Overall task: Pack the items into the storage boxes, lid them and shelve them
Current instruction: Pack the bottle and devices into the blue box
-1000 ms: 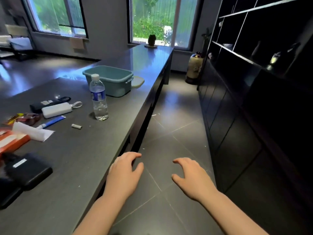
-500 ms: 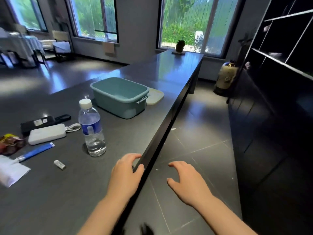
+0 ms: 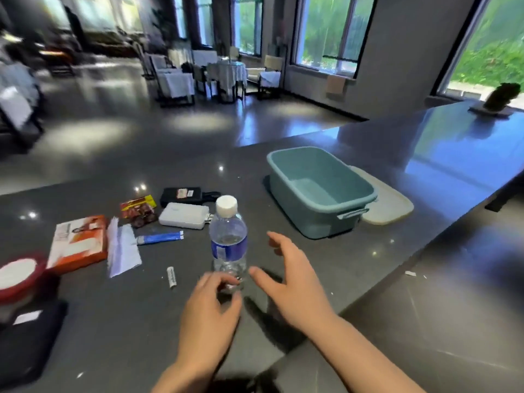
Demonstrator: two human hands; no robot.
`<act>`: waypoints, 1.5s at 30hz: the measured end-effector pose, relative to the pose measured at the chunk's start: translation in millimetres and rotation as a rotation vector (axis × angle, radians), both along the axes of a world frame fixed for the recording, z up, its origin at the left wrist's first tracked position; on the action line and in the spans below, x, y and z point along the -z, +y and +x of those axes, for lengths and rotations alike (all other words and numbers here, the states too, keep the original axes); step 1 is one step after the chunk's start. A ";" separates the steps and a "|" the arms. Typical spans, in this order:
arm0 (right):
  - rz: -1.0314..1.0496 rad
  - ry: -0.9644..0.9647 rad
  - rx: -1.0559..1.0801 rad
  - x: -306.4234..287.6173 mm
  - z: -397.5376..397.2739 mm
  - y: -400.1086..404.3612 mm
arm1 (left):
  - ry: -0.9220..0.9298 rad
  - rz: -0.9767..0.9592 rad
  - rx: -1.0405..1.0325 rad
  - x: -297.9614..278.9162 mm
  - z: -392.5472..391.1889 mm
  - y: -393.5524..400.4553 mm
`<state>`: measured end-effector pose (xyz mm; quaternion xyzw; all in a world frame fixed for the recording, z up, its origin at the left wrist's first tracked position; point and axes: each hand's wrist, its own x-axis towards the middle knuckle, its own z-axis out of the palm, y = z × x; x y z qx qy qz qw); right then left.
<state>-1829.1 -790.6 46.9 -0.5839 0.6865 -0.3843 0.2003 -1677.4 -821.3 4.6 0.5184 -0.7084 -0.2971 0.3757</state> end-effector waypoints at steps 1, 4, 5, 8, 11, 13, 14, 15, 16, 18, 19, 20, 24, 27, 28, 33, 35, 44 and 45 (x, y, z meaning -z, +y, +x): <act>-0.006 -0.035 -0.061 -1.5 2.3 -10.9 | 0.008 0.009 -0.091 1.1 2.6 0.0; -0.036 -0.071 -0.232 -8.6 4.7 -37.2 | 0.062 0.061 -0.295 -1.5 1.1 -3.0; -0.047 -0.088 -0.271 -10.4 3.8 -44.3 | 0.069 0.088 -0.325 -1.2 -1.8 -6.2; -0.053 -0.147 -0.334 -10.1 -1.6 -58.5 | 0.125 0.147 -0.282 1.3 -16.4 -16.6; -0.017 -0.179 -0.359 1.5 -7.4 -64.7 | 0.202 0.150 -0.291 4.7 -32.9 -18.1; 0.041 -0.190 -0.365 9.6 -10.9 -68.6 | 0.238 0.128 -0.338 6.9 -41.1 -18.7; 0.060 -0.203 -0.365 12.8 -13.2 -71.8 | 0.249 0.122 -0.359 6.9 -45.0 -19.9; 0.074 -0.218 -0.361 14.9 -15.8 -75.3 | 0.257 0.101 -0.365 7.4 -49.1 -21.8; 0.082 -0.229 -0.353 15.5 -19.3 -78.6 | 0.262 0.083 -0.363 7.5 -53.7 -24.2; 0.082 -0.252 -0.323 15.6 -28.9 -83.2 | 0.275 0.053 -0.345 8.6 -64.2 -29.6; 0.074 -0.275 -0.305 13.6 -34.9 -83.7 | 0.290 0.048 -0.329 8.4 -69.5 -32.8; 0.059 -0.306 -0.287 10.0 -42.2 -83.7 | 0.305 0.052 -0.311 6.9 -75.1 -36.0; -0.084 -0.452 -0.216 -19.7 -82.0 -85.3 | 0.318 -0.029 -0.165 -15.0 -103.5 -54.5; -0.220 -0.504 -0.119 -49.2 -115.7 -88.9 | 0.444 -0.111 -0.051 -38.8 -131.0 -75.1; -0.268 -0.500 -0.082 -57.8 -126.9 -89.2 | 0.509 -0.095 -0.030 -40.3 -141.0 -85.6; -0.399 -0.445 0.072 -87.7 -185.0 -94.0 | 0.475 0.085 -0.040 -23.2 -194.4 -135.0; -0.423 -0.432 0.105 -91.0 -204.8 -103.4 | 0.360 0.179 -0.035 -13.4 -210.0 -152.5; -0.312 -0.316 0.137 -52.0 -261.2 -156.2 | 0.331 0.246 -0.087 -9.7 -230.3 -159.1; -0.286 -0.309 0.133 -47.6 -263.9 -161.2 | 0.343 0.244 -0.111 -8.7 -227.6 -154.0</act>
